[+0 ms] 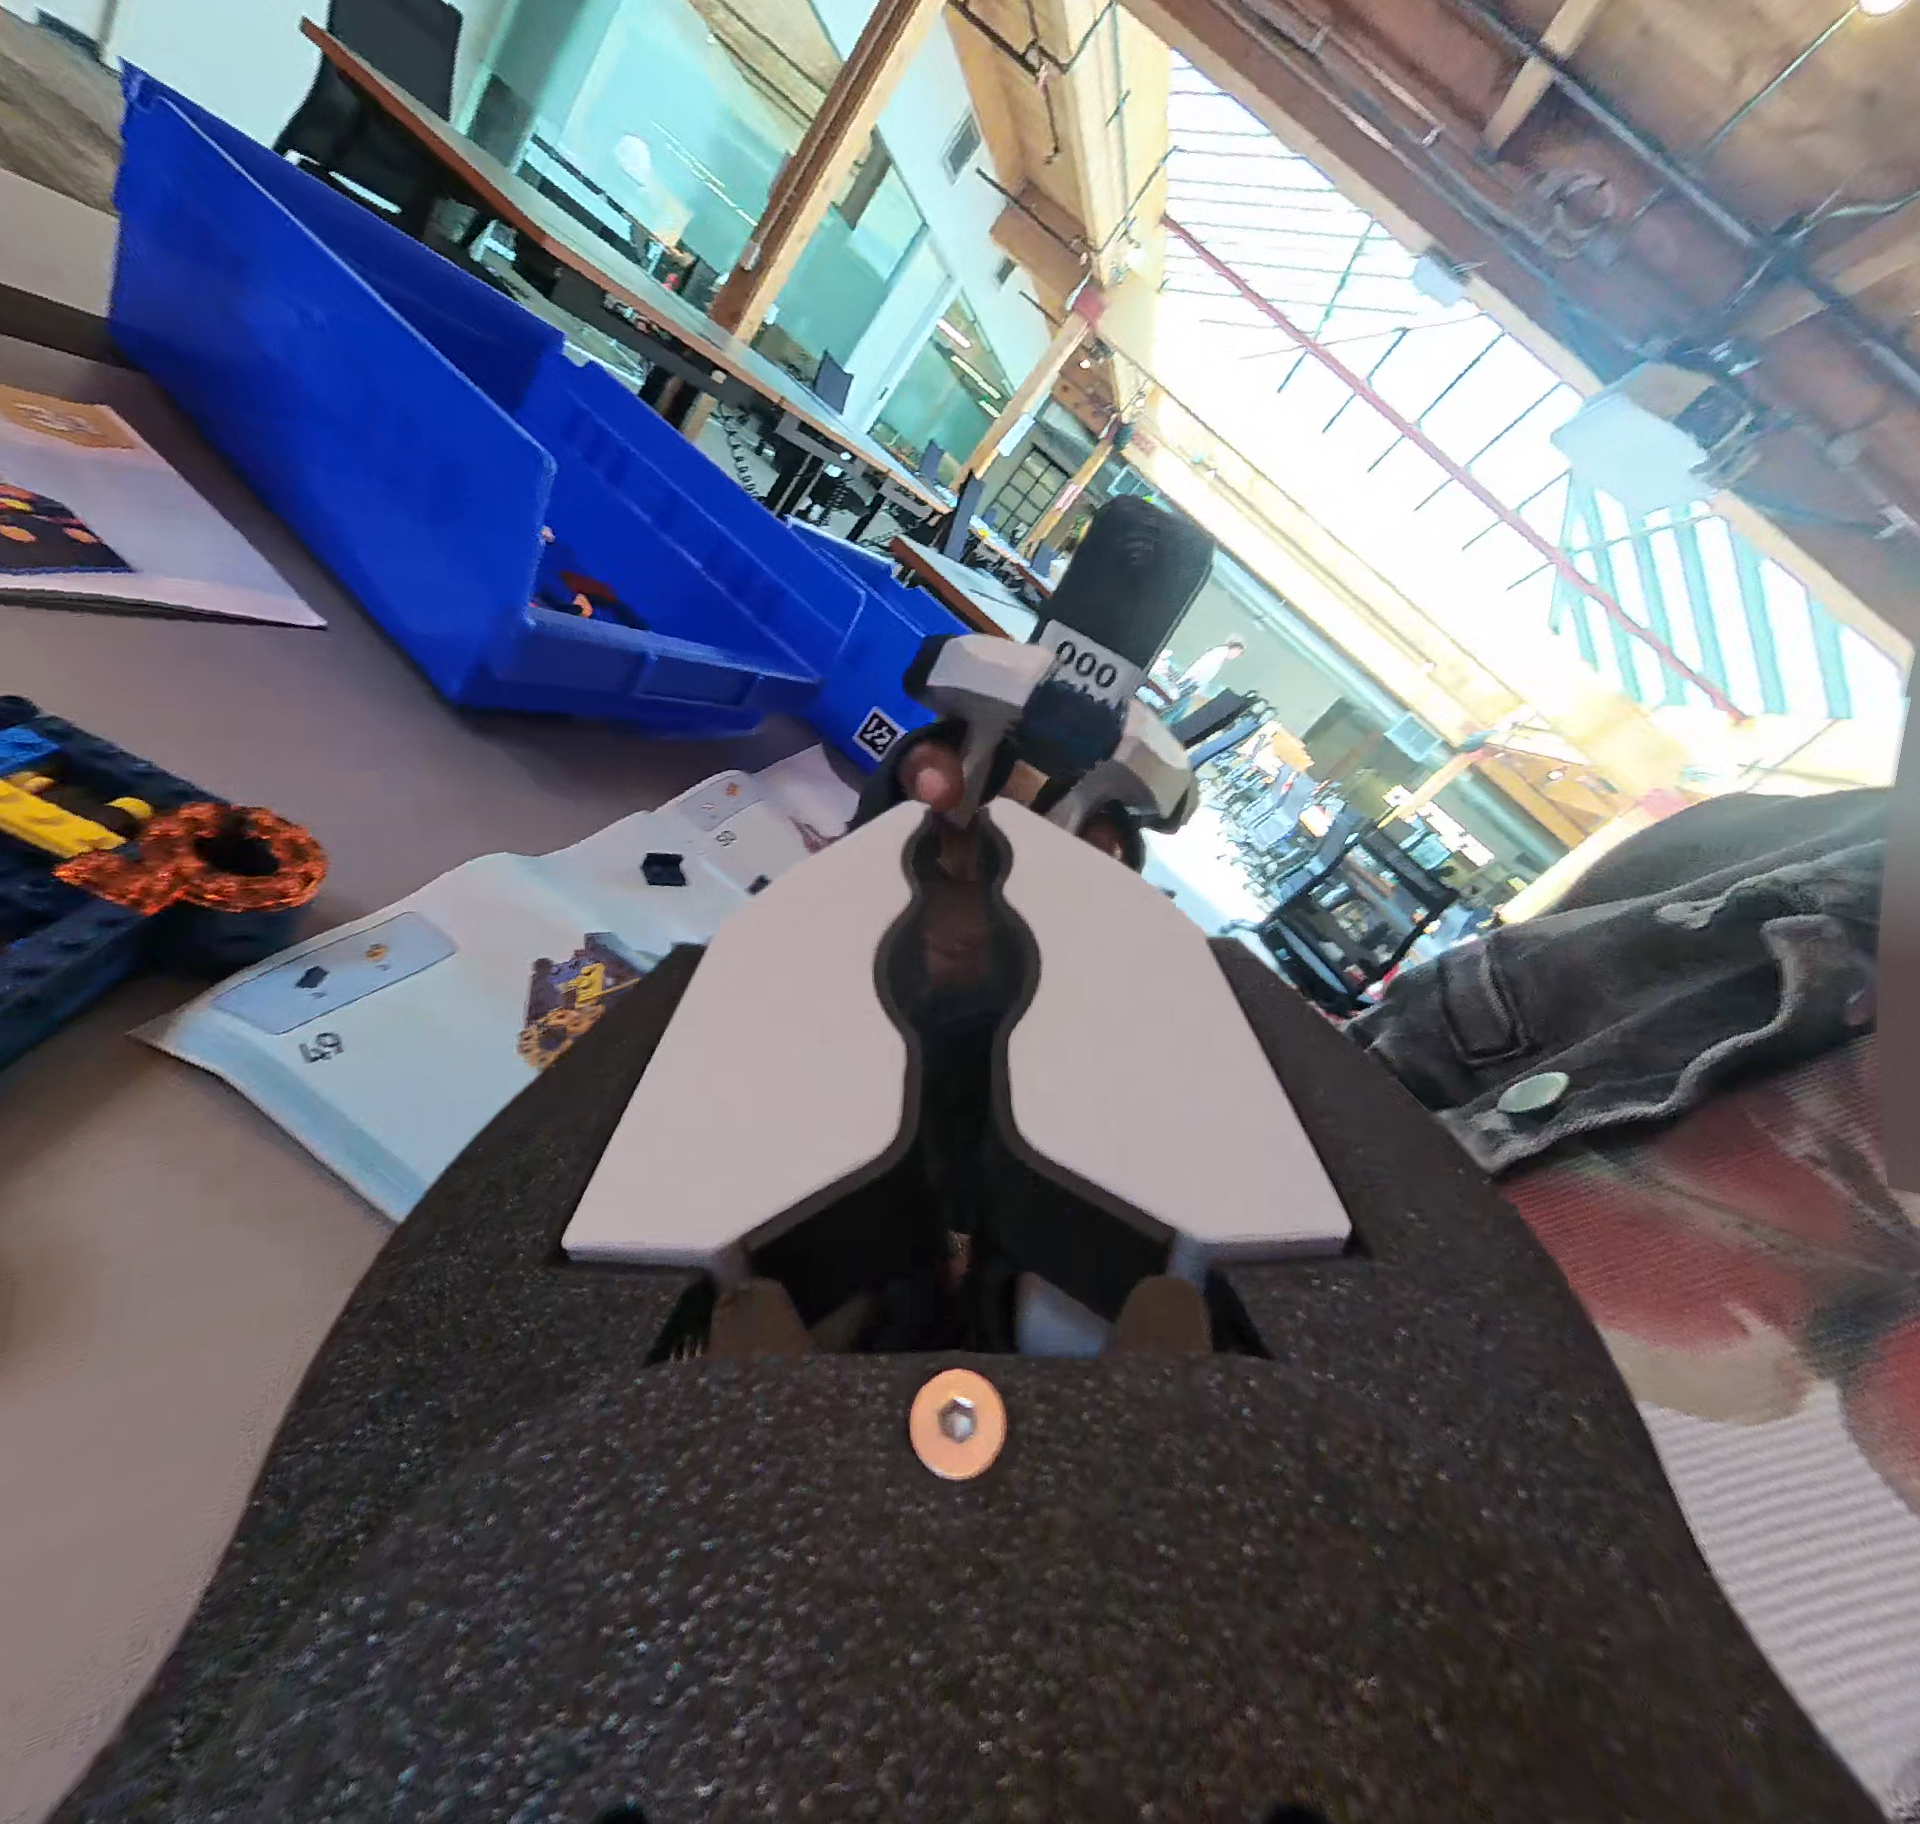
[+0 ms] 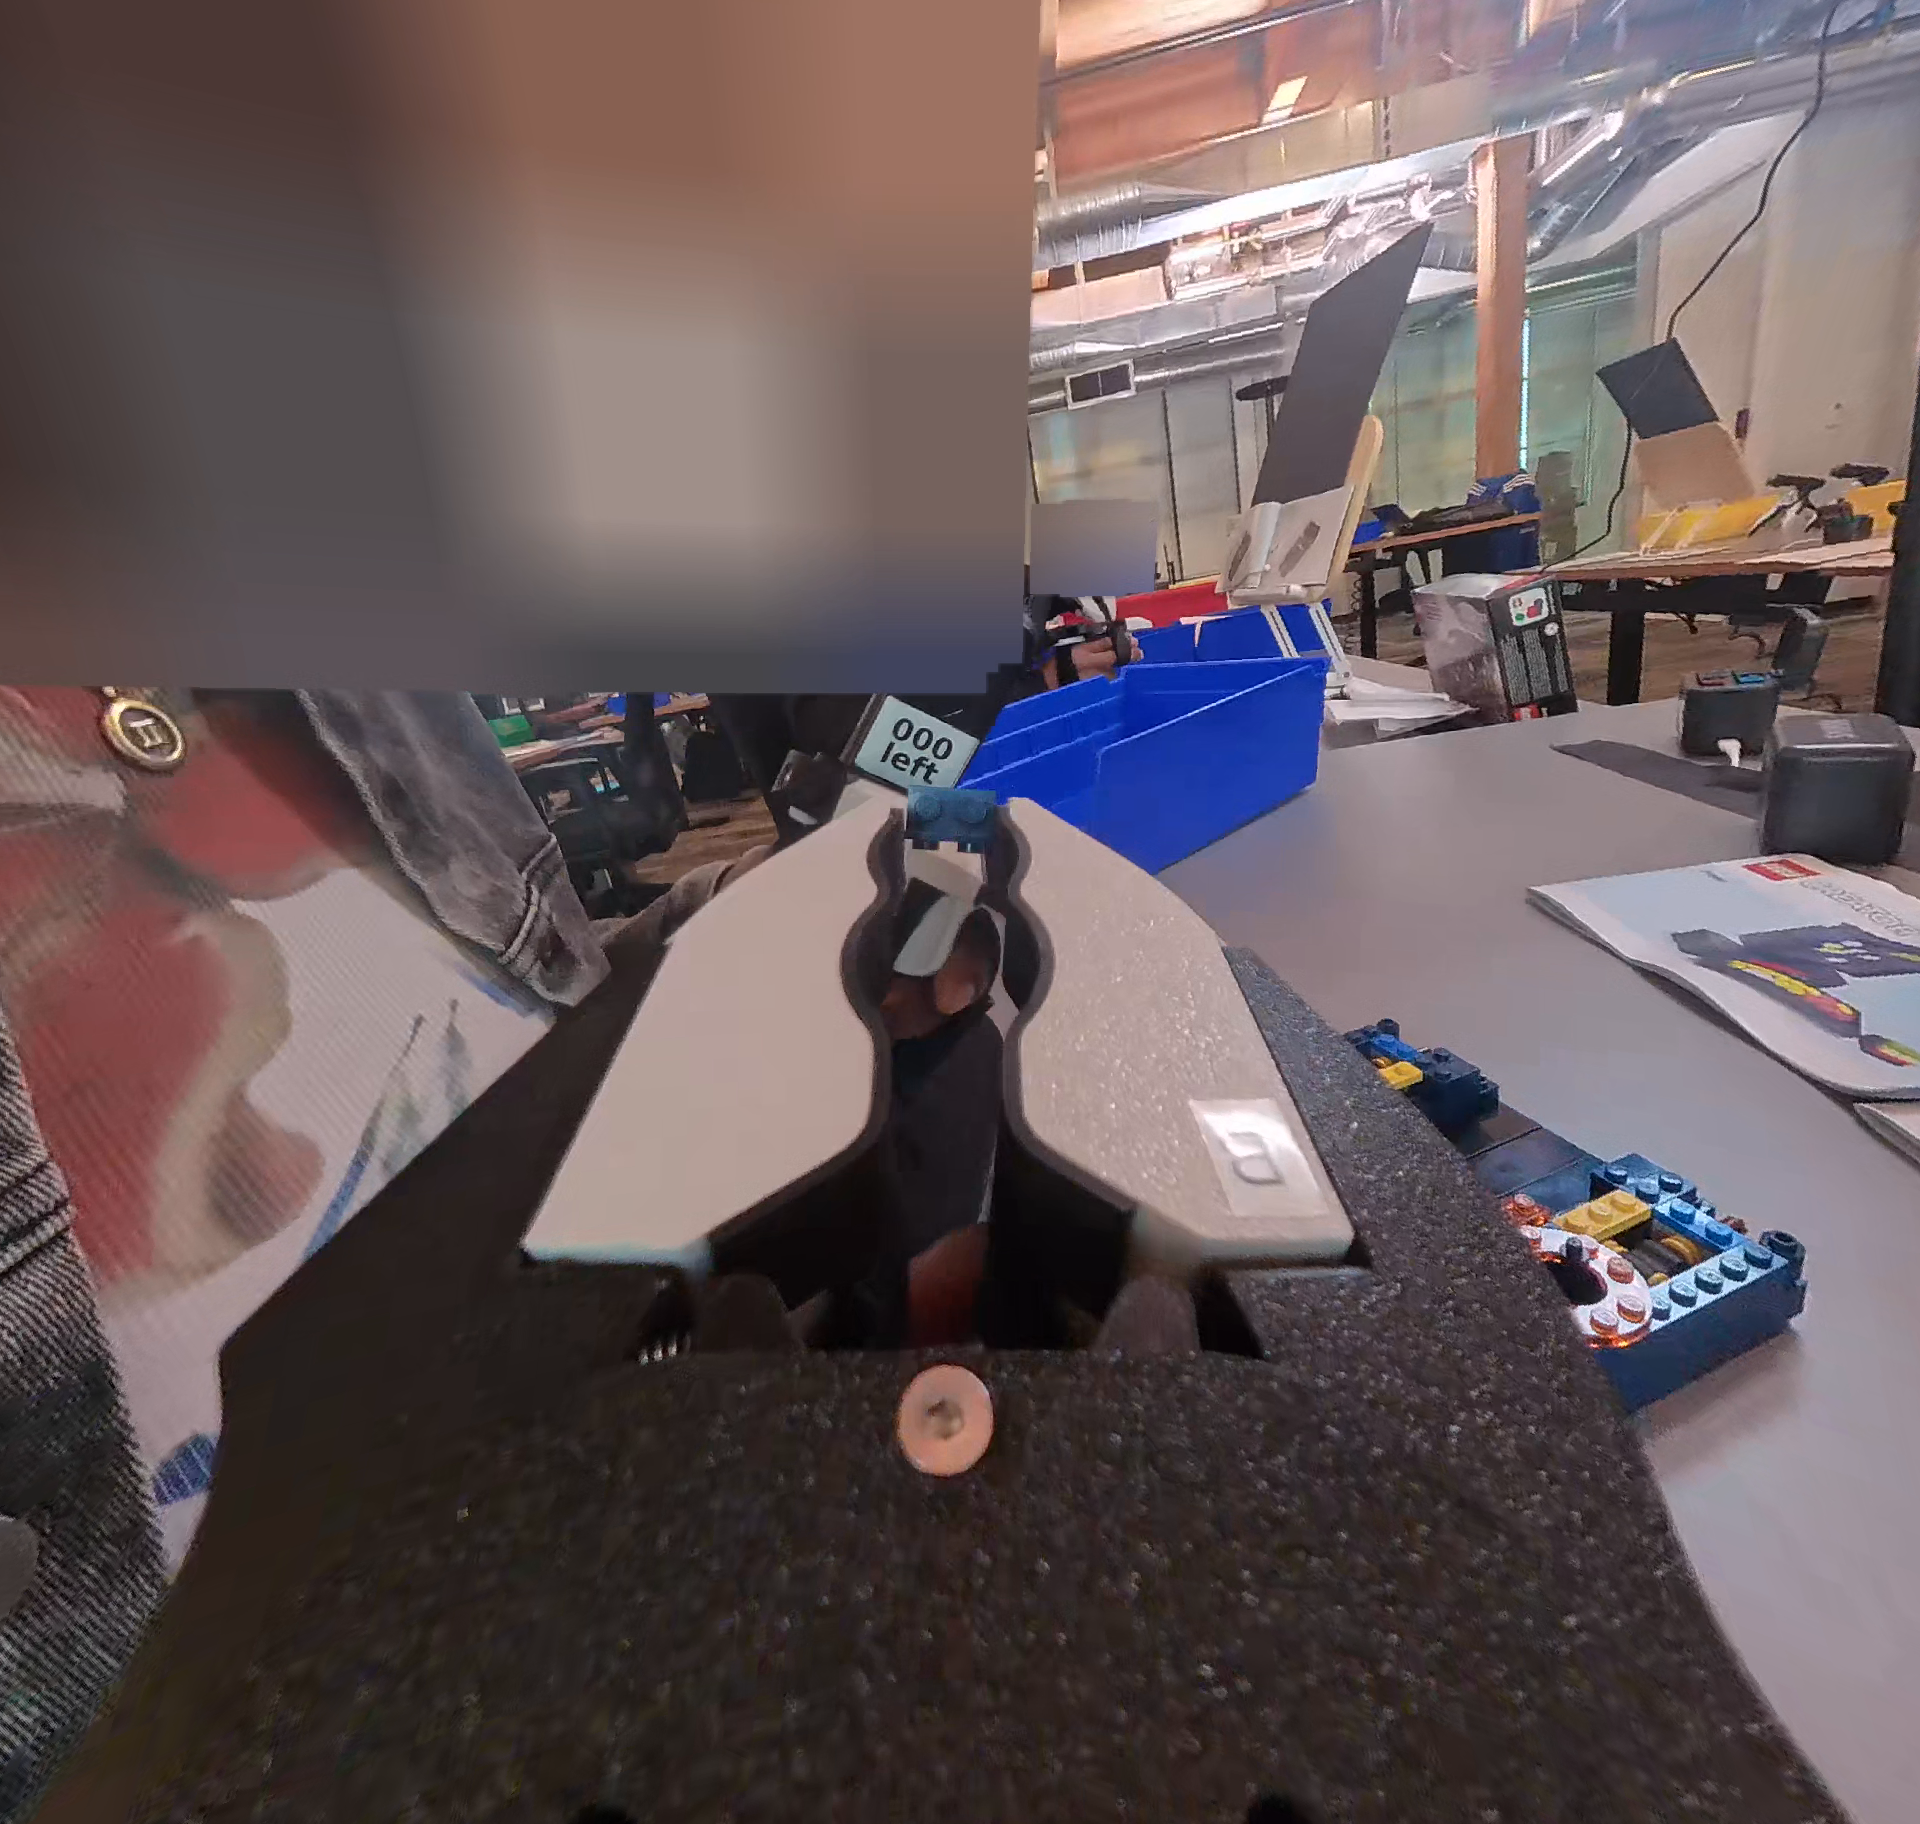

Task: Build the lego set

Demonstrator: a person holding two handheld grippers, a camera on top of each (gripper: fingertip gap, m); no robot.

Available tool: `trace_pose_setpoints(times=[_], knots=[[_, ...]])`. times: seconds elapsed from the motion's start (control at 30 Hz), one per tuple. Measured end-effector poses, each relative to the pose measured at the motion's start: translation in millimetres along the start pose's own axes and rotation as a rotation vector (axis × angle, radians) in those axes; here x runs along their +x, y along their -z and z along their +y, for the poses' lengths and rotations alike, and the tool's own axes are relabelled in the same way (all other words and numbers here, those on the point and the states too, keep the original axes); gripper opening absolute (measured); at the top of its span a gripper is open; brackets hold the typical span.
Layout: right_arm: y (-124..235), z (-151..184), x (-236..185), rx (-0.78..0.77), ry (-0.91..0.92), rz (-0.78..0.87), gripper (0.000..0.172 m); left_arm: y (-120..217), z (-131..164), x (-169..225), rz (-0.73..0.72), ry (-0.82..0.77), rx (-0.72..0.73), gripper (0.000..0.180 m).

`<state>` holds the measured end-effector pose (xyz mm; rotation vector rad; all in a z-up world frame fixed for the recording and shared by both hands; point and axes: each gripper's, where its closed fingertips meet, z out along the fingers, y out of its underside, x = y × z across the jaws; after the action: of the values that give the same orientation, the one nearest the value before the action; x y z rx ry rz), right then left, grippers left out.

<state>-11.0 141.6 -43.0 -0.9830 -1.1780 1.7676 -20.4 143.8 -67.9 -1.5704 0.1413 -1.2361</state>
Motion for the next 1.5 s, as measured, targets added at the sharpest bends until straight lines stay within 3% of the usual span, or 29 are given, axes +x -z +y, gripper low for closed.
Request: trace_pose_setpoints(times=[0.13, 0.2, 0.33, 0.5, 0.6, 0.77, 1.0, 1.1, 1.2, 1.27, 1.5], knots=[[1, 0, -1, -0.061, 0.101, -0.008, 0.015, -2, -3, 13, 0.117, 0.137, 0.022, 0.006], [2, 15, 4, -0.283, 0.289, 0.021, 0.016, -1, -2, 16, 0.163, 0.190, 0.008, 0.009], [6, 31, 9, -0.685, 0.625, -0.028, 0.016, 0, 8, 1, 0.112, 0.215, -0.044, 0.011], [8, 41, 15, -0.966, 0.874, -0.133, 0.016, -6, 14, -2, 0.107, 0.207, -0.075, 0.011], [7, 44, 15, -1.023, 0.933, -0.175, 0.016, -6, 16, -7, 0.081, 0.184, -0.081, 0.009], [7, 44, 14, -1.026, 0.952, -0.215, 0.016, -6, 19, -14, 0.057, 0.173, -0.093, 0.013], [6, 45, 18, -1.001, 0.931, -0.200, 0.016, -8, 18, -14, 0.066, 0.143, -0.068, 0.003], [-7, 27, 30, -0.845, 0.742, -0.013, 0.018, -3, -4, -15, 0.077, 0.148, 0.083, 0.002], [-17, 8, 43, -0.604, 0.330, 0.187, 0.014, 4, -22, -25, -0.012, 0.055, 0.211, 0.001], [-22, 7, 42, -0.490, 0.122, 0.225, 0.007, 6, -27, -30, -0.096, -0.058, 0.249, 0.002], [-26, 17, 50, -0.506, 0.233, 0.347, 0.003, 4, -30, -29, -0.206, -0.275, 0.257, 0.002]])
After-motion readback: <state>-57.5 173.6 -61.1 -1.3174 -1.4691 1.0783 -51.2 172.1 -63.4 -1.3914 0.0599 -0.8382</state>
